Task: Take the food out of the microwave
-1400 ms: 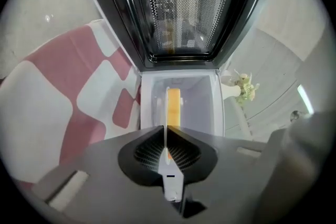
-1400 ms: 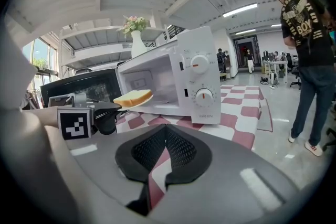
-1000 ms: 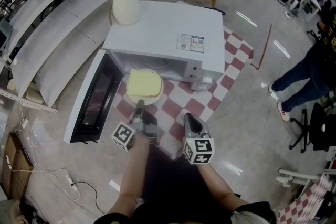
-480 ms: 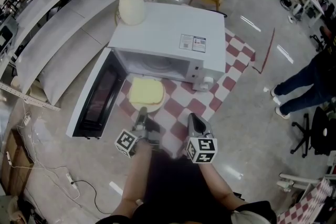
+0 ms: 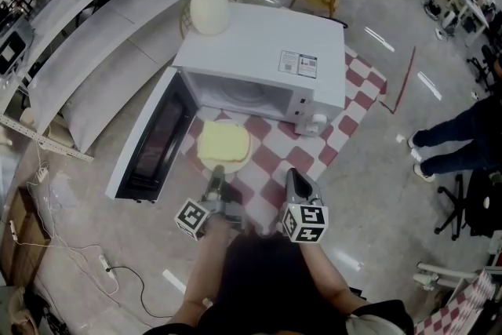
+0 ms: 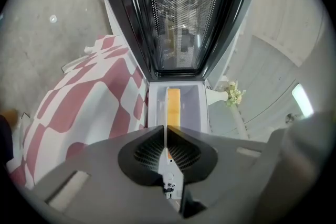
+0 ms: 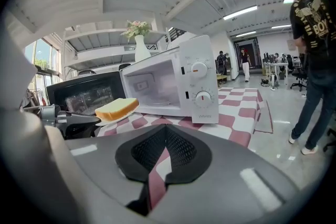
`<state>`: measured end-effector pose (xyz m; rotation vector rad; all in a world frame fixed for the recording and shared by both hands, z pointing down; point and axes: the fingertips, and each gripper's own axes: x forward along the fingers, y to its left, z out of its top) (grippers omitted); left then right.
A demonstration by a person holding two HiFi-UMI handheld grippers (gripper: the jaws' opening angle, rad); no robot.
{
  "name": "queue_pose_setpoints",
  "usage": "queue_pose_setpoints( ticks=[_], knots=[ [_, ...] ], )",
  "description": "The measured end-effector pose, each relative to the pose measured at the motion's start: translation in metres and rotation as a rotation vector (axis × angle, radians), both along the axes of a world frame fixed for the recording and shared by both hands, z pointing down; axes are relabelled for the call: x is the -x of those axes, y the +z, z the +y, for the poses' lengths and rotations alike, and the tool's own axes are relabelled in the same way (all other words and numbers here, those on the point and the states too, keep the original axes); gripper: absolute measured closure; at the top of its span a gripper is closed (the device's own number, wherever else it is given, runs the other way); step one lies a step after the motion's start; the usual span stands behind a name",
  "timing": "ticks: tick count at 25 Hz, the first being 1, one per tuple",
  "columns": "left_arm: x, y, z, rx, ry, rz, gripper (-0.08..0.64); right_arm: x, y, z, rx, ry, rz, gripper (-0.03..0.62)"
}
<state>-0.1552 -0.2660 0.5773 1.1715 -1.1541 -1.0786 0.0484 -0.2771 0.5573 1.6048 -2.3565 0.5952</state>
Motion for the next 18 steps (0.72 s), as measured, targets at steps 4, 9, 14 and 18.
queue_pose_setpoints(
  ticks=[4, 9, 14, 18],
  knots=[
    [0.002, -0.005, 0.01, -0.01, 0.001, 0.014, 0.535, 0.002, -0.004, 0.008, -0.006, 0.011, 0.0, 0.591],
    [0.003, -0.014, 0.026, -0.017, 0.008, 0.026, 0.535, 0.006, -0.009, 0.027, -0.005, 0.023, -0.004, 0.591],
    [0.005, -0.012, 0.045, -0.008, 0.02, 0.003, 0.535, 0.005, -0.016, 0.047, -0.009, 0.036, -0.005, 0.591],
    [0.003, -0.018, 0.057, -0.017, 0.028, 0.01, 0.535, 0.004, -0.022, 0.061, -0.013, 0.047, -0.006, 0.591]
  ],
)
